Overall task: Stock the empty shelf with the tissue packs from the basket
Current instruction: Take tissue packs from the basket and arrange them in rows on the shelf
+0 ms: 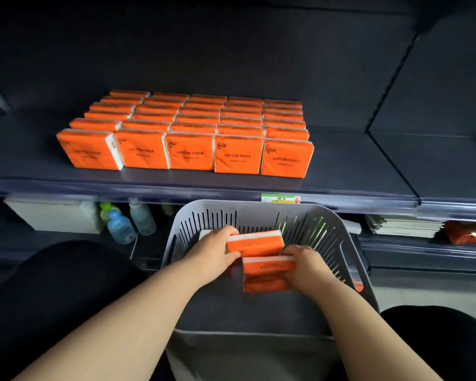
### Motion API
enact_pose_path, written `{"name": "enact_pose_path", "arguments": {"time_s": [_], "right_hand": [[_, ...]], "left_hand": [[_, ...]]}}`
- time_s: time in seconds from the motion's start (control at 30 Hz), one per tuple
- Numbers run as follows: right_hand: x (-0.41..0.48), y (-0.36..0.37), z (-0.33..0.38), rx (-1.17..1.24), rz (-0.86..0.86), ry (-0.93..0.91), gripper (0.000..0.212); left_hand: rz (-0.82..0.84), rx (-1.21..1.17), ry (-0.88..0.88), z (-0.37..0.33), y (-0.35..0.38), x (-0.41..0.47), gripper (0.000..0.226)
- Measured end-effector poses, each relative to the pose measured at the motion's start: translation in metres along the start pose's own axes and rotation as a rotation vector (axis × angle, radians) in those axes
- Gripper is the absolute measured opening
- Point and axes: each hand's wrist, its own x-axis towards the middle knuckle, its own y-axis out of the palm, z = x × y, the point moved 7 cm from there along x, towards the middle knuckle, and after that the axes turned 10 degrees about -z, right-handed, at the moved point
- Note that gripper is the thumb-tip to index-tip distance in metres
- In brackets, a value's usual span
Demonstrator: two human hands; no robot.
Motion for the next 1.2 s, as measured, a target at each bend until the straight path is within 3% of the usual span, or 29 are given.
{"name": "enact_pose_path", "arguments": {"time_s": [0.17, 0.43, 0.83, 1.03, 1.2], "right_hand": [[-0.008, -0.037, 0.004, 0.05, -0.094, -0.071, 0.046], [-0.009, -0.117, 0.001, 0.246, -0.312, -0.075, 0.044], [0.057, -0.214, -0.011, 0.953, -0.438, -0.021, 0.04], [0.115, -0.26, -0.031, 0.88, -0.6, 0.039, 0.047], [0.172, -0.28, -0.058, 0.501, -0.668, 0.112, 0.042]], "left_hand": [[-0.15, -0.062, 0.045, -0.024, -0.025, -0.002, 0.039], [-0.359, -0.073, 0.053, -0.048, -0.071, 0.009, 0.045], [-0.265, -0.101, 0.029, -0.087, -0.055, 0.058, 0.049], [-0.246, -0.12, 0.176, -0.13, -0.039, 0.087, 0.049], [-0.293, -0.186, 0.305, -0.166, -0.031, 0.111, 0.049]]}}
